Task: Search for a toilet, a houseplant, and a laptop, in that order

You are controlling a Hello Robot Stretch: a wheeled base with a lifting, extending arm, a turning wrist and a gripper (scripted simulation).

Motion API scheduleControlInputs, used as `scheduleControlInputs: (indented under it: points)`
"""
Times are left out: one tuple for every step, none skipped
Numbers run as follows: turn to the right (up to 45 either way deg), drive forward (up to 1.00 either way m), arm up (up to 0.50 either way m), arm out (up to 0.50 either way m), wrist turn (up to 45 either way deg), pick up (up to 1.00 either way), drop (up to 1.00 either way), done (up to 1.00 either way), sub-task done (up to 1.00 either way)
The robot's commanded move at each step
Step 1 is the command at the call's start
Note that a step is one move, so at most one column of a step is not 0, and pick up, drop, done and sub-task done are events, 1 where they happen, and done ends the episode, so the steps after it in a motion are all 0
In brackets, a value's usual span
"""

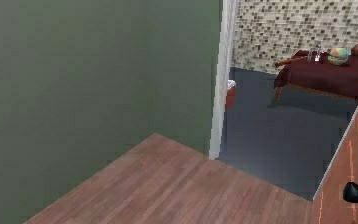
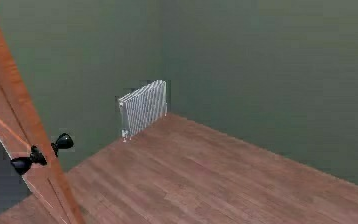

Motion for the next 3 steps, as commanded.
scheduleControlInputs:
  points:
    - [0.0,0.55,0.0,0.0,0.0,0.0,0.0,0.0,0.0]
    - [21.0,0.0,0.0,0.0,0.0,0.0,0.0,0.0,0.0]
    - [3.0,0.0,0.0,0.0,0.0,0.0,0.0,0.0,0.0]
